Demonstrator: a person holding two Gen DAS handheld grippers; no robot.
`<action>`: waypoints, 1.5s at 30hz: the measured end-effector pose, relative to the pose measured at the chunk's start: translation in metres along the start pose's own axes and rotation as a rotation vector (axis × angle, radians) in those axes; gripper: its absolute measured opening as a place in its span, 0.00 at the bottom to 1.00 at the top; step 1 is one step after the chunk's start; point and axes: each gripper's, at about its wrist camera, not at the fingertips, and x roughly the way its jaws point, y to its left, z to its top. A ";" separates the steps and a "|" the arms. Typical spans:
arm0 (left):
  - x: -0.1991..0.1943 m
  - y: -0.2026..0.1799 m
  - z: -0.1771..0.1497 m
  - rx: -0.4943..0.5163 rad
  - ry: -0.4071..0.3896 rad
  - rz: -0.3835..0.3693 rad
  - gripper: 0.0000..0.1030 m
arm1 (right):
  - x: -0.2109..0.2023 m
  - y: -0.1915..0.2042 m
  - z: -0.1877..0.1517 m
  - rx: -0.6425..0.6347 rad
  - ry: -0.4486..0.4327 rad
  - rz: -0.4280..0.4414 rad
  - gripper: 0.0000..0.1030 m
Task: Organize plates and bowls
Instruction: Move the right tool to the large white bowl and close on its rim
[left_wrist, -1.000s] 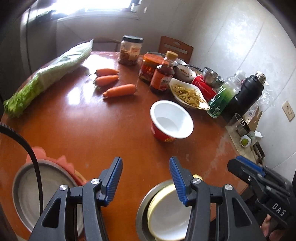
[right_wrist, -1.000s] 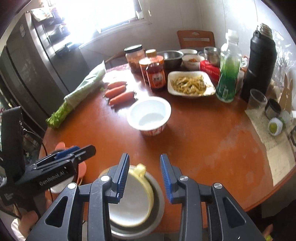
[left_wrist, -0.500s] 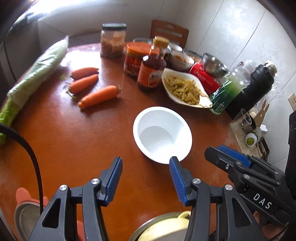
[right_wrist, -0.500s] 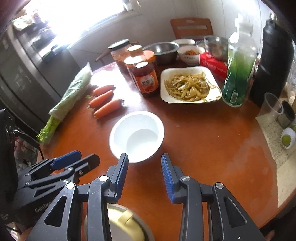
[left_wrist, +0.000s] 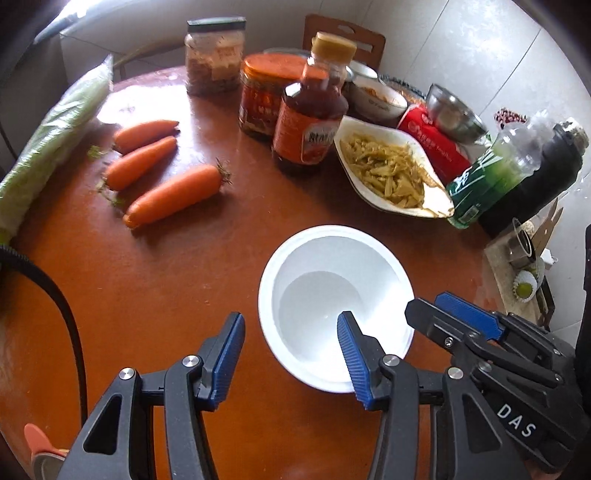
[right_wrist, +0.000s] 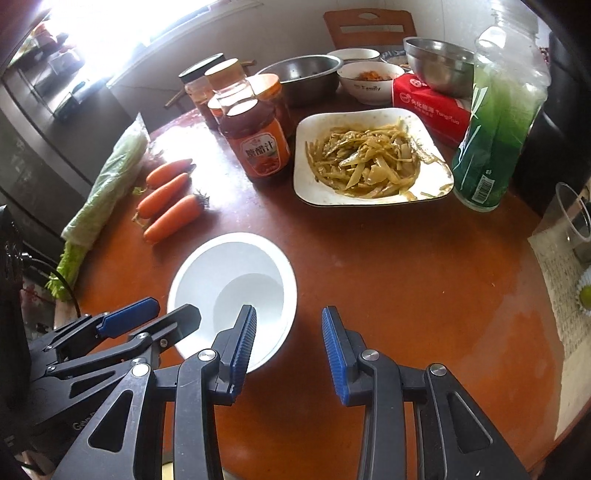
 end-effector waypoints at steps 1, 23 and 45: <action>0.003 0.001 0.001 -0.007 0.007 -0.001 0.50 | 0.002 -0.001 0.001 0.001 0.003 -0.003 0.37; 0.037 0.003 0.011 0.019 0.065 0.078 0.42 | 0.029 0.000 0.002 -0.008 0.053 -0.047 0.37; 0.046 -0.003 0.013 0.044 0.057 0.046 0.23 | 0.038 0.014 0.004 -0.045 0.073 -0.041 0.14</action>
